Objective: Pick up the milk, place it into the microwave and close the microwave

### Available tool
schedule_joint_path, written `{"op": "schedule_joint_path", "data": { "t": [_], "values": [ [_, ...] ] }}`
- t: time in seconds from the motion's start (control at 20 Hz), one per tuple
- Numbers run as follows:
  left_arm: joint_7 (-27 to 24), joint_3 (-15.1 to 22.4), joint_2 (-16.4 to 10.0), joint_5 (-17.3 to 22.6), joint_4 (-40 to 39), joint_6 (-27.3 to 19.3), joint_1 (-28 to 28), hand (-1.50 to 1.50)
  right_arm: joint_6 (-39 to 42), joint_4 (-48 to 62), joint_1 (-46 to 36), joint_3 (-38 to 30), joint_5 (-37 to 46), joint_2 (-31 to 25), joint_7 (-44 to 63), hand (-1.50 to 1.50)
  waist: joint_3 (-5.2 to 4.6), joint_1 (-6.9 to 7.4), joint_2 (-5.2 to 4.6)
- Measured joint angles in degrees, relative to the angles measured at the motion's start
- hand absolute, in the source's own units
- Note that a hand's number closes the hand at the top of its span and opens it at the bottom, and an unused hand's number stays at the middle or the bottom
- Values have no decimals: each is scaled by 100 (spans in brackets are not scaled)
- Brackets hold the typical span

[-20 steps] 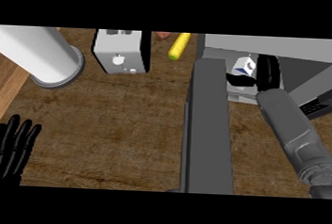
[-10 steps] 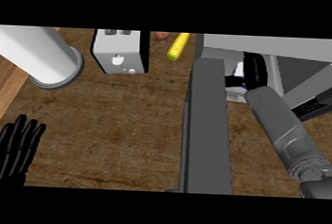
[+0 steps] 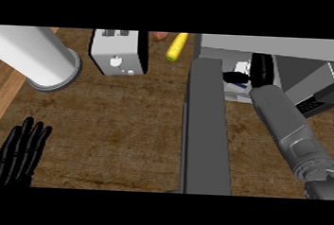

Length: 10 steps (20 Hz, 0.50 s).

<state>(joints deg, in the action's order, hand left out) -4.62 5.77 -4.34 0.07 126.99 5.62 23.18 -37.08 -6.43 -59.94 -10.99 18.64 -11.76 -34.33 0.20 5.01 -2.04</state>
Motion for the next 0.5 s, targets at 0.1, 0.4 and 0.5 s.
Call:
{"op": "schedule_joint_path", "data": {
  "t": [0.1,0.4,0.5],
  "values": [
    [-21,51,-8,-27,49,28,67,-150,-60,-6,1,-50,-32,-37,-24,-150,1,22,-3],
    [66,100,25,-103,82,-12,73,-150,-81,-110,45,-208,-146,-195,-267,-150,-1,-45,21],
    [83,167,62,-149,101,-35,90,-150,-20,-129,95,-273,-196,-308,-357,-150,-2,-69,30]
  ]
}}
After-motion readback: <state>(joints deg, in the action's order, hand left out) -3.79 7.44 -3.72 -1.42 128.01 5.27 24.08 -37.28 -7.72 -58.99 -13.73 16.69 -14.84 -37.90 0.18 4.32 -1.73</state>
